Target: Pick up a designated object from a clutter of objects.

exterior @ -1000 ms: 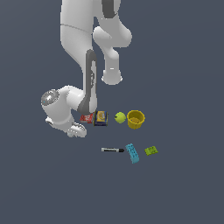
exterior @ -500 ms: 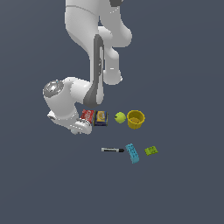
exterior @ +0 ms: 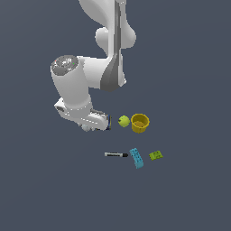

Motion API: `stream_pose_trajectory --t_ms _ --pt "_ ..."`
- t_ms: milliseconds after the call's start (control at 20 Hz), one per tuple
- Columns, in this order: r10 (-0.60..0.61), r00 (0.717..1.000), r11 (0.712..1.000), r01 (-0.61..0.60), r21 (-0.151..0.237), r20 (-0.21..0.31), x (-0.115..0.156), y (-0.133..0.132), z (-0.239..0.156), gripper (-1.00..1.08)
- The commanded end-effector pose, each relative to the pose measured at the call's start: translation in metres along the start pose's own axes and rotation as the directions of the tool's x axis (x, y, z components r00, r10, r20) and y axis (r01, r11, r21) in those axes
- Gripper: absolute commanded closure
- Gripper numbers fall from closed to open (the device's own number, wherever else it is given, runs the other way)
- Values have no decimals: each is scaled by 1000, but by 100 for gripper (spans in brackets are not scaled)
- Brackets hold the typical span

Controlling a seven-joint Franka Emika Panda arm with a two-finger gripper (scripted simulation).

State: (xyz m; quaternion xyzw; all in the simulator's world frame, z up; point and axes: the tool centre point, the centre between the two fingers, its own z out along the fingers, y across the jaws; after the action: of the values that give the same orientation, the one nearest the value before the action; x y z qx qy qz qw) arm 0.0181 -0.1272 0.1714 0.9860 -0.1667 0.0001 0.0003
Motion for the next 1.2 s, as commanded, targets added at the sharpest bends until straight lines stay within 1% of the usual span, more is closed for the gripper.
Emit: stream_pose_trajectory --t_ms 0,750,950,1150 --pt "1 1000 1000 -1 -2 0 -3 -19 -27 108" --pt "0 1000 1000 0 -2 -1 -14 -130 -182 108" --pt "0 1000 1000 0 -1 0 -15 -153 -214 108" --pt "-1 1000 1000 1 0 0 -16 -170 -237 108"
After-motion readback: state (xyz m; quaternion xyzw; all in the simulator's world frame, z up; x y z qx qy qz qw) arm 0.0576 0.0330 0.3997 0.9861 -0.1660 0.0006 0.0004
